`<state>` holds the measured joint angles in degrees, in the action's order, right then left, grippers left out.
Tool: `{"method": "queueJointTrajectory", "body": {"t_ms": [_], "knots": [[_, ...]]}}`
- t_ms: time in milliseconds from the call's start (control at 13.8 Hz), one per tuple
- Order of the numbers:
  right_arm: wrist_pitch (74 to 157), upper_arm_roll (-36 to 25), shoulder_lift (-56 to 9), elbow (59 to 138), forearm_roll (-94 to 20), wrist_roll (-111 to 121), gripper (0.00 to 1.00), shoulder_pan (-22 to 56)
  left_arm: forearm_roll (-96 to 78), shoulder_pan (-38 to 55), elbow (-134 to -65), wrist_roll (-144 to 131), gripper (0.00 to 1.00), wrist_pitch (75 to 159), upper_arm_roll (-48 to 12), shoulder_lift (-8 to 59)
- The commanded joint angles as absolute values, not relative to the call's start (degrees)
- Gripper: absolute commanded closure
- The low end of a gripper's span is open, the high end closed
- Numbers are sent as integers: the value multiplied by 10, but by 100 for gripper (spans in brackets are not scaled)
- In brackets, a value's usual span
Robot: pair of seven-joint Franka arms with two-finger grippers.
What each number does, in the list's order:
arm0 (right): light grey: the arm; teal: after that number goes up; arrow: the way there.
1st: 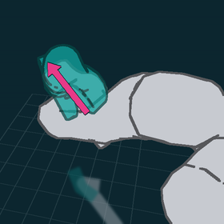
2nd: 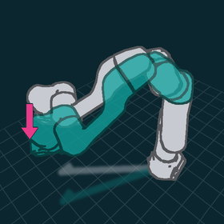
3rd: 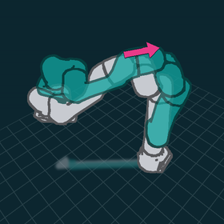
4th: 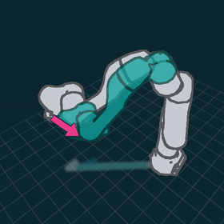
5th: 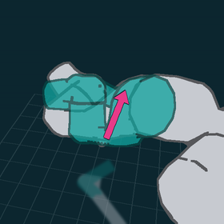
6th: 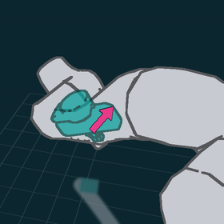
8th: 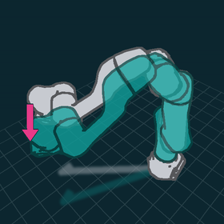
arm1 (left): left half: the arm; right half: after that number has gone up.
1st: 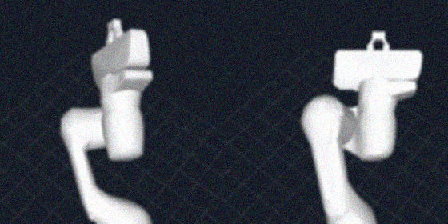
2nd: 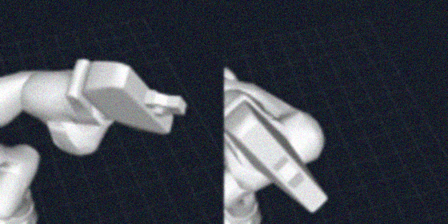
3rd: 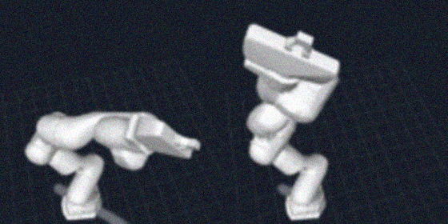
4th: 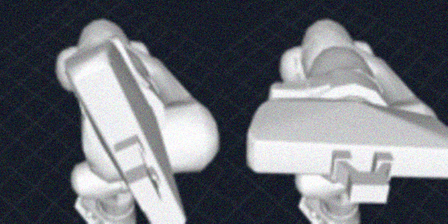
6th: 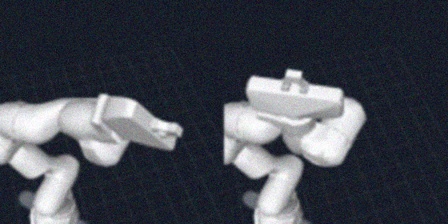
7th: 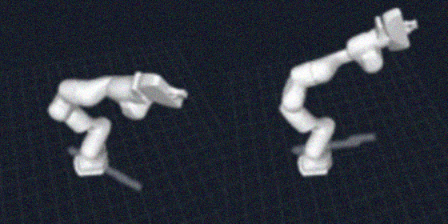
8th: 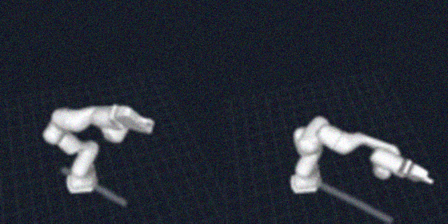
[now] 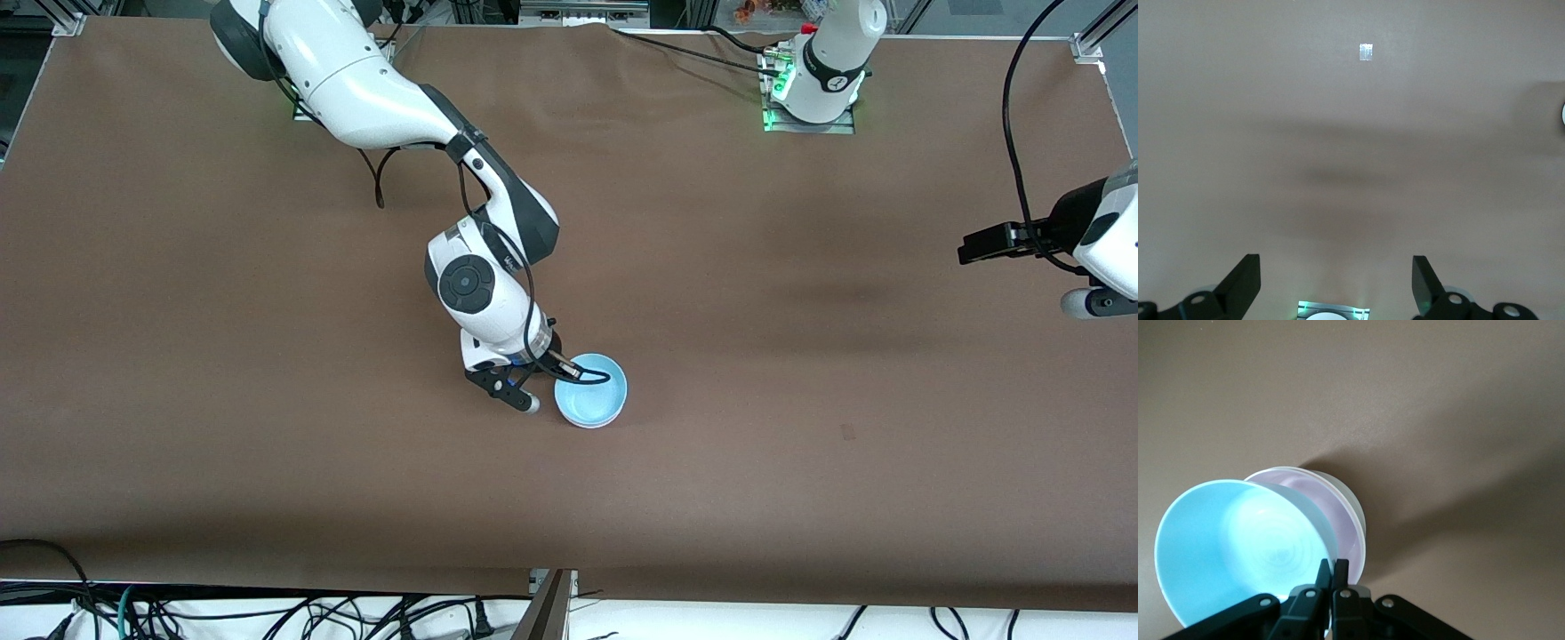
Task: Stack pink and blue bowls on white bowl
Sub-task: 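Lower the blue bowl into the pink bowl and open the right gripper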
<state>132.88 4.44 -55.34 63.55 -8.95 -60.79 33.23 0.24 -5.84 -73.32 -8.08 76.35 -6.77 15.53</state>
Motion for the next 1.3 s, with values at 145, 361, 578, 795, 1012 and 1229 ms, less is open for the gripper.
{"method": "queueJointTrajectory", "body": {"t_ms": [145,361,578,795,1012,1229], "knots": [[1332,40,-570,613,-68,-616,100,340,13,-50,-735,-71,0,761,-69,152],[1332,40,-572,614,-67,-615,100,340,5,-58,-735,-69,0,760,-69,152],[1332,40,-576,615,-52,-614,98,341,4,-57,-733,-69,0,761,-68,155],[1332,40,-576,617,-51,-614,96,342,4,-57,-733,-69,0,761,-68,155],[1333,40,-576,616,-52,-614,83,341,4,-57,-733,-69,0,761,-68,156],[1329,42,-569,615,-54,-613,41,338,4,-57,-733,-69,0,761,-67,156]]}}
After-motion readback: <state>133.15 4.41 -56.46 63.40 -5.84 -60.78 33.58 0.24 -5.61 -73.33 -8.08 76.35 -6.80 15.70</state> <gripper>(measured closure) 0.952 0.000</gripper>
